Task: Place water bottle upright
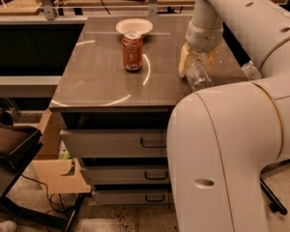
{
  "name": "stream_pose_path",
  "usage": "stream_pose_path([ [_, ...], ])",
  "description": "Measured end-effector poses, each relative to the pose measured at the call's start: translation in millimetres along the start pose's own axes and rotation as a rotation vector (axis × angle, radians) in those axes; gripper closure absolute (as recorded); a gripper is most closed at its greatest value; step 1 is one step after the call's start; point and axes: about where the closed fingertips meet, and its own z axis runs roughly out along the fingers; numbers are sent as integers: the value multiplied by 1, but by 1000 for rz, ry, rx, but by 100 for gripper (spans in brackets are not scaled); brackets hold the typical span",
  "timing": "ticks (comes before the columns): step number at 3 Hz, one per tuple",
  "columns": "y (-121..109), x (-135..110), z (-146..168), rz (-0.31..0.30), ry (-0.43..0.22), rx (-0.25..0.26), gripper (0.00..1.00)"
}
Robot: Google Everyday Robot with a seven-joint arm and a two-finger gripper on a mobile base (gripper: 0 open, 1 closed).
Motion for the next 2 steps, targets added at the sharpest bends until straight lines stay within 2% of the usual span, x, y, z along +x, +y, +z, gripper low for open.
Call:
stream_pose_path([
  [2, 2, -13, 6, -1, -40, -4, 94],
])
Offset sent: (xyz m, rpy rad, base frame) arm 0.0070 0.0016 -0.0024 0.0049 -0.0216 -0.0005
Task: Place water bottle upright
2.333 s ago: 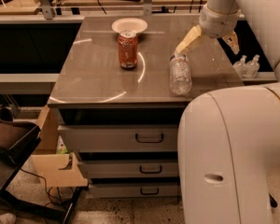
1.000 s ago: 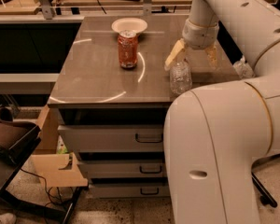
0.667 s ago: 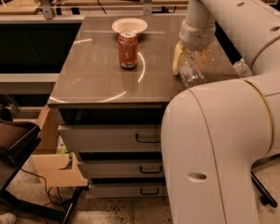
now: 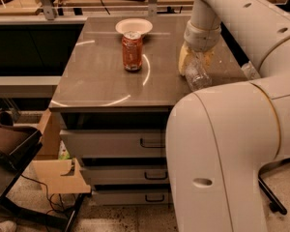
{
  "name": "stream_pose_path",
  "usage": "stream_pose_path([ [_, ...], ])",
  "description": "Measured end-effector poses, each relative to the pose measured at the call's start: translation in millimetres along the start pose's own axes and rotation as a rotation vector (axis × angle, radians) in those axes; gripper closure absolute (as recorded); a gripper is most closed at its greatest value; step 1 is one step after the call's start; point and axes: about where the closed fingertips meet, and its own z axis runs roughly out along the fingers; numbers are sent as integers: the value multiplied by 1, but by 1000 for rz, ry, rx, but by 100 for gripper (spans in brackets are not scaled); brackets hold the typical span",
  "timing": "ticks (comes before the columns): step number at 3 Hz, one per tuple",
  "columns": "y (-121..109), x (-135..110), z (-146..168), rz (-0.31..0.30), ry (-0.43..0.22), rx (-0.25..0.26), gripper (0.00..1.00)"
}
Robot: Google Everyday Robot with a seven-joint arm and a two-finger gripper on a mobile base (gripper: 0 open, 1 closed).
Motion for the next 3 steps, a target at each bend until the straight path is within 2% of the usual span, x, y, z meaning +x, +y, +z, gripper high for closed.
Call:
stream_pose_path([
  [1, 0, -1, -1, 0, -2, 0, 100],
  [2, 0, -6, 0, -4, -22, -12, 100],
  [3, -10, -8, -22, -29, -86, -53, 100],
])
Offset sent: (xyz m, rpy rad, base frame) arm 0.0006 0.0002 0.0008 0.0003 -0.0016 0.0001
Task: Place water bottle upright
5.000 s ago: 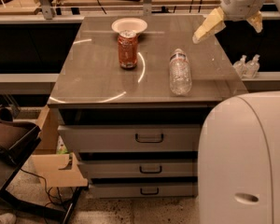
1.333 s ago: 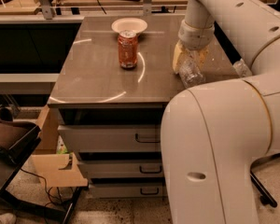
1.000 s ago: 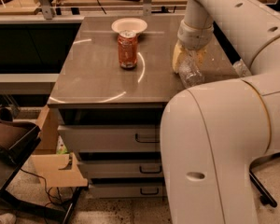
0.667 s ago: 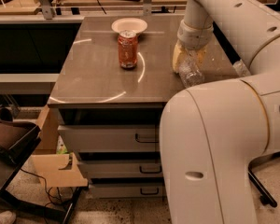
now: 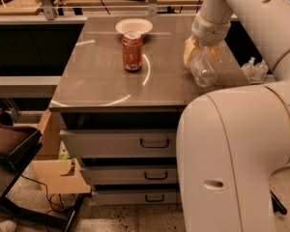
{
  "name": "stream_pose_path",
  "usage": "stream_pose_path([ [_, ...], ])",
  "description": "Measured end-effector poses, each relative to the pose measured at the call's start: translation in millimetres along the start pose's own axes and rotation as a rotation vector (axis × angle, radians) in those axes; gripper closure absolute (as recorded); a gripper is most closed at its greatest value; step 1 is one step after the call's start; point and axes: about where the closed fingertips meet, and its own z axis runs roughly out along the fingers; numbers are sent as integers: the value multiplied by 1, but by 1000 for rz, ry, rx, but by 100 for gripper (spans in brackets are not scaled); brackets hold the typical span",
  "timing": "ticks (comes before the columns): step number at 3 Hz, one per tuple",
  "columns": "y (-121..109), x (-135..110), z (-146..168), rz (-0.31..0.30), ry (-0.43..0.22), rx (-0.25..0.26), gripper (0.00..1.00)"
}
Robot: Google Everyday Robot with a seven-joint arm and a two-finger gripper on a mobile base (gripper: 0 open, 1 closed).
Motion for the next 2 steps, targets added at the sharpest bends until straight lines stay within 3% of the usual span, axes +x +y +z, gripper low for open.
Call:
stream_pose_path([
  [1, -13, -13, -52, -62, -140, -35, 100],
  [2, -18, -20, -84, -129, -242, -93, 100],
])
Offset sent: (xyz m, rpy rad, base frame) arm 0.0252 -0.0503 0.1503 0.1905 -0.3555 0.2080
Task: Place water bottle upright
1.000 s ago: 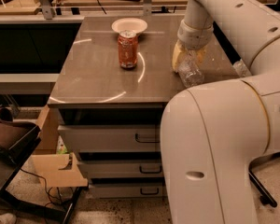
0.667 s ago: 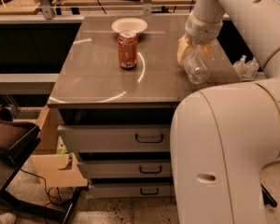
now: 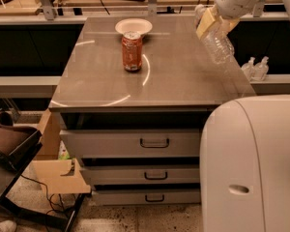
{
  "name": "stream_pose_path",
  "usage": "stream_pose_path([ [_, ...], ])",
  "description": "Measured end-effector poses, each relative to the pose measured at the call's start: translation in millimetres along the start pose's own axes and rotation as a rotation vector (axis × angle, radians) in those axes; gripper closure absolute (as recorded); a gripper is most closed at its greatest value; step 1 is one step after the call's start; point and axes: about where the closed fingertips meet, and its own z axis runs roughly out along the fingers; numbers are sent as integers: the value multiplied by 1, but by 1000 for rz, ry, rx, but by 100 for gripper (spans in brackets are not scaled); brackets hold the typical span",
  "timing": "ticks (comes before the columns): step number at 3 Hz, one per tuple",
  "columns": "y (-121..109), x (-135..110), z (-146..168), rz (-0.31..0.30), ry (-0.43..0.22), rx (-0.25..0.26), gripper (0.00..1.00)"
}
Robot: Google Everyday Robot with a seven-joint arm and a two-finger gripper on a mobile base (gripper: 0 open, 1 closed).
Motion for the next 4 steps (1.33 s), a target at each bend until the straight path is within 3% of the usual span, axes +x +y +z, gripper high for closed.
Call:
stream_pose_path([
  [2, -1, -18, -46, -152, -296, -212, 100],
  [3, -6, -19, -54, -218, -483, -337, 100],
  [4, -11, -17, -60, -285, -649, -405, 100],
])
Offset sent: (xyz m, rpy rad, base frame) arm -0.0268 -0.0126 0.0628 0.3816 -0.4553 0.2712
